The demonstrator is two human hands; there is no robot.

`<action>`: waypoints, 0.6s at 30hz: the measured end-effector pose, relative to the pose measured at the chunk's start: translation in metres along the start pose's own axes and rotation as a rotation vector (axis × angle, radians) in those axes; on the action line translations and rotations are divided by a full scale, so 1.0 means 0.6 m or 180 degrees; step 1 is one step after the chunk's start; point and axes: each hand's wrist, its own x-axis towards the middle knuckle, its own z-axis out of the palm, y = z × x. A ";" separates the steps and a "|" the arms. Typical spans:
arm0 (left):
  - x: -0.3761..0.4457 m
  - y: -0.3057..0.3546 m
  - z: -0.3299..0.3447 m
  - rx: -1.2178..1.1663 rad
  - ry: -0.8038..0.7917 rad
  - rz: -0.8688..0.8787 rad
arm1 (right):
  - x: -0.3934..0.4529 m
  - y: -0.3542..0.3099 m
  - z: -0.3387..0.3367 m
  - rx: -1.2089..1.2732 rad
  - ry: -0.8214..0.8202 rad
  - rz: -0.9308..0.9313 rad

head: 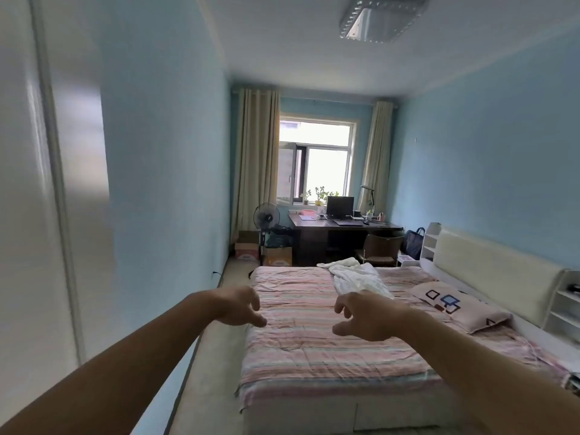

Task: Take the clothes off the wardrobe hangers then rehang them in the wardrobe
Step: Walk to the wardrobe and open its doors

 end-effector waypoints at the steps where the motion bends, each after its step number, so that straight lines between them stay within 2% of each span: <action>1: 0.020 -0.012 -0.011 -0.0042 -0.0007 0.0014 | 0.023 -0.001 -0.002 0.0054 -0.0016 0.0036; 10: 0.215 -0.114 -0.049 0.0096 -0.0033 0.0083 | 0.223 0.016 -0.010 0.0037 -0.0139 0.0236; 18: 0.405 -0.183 -0.077 0.0070 -0.0100 0.0098 | 0.418 0.076 -0.012 0.0053 -0.0119 0.0333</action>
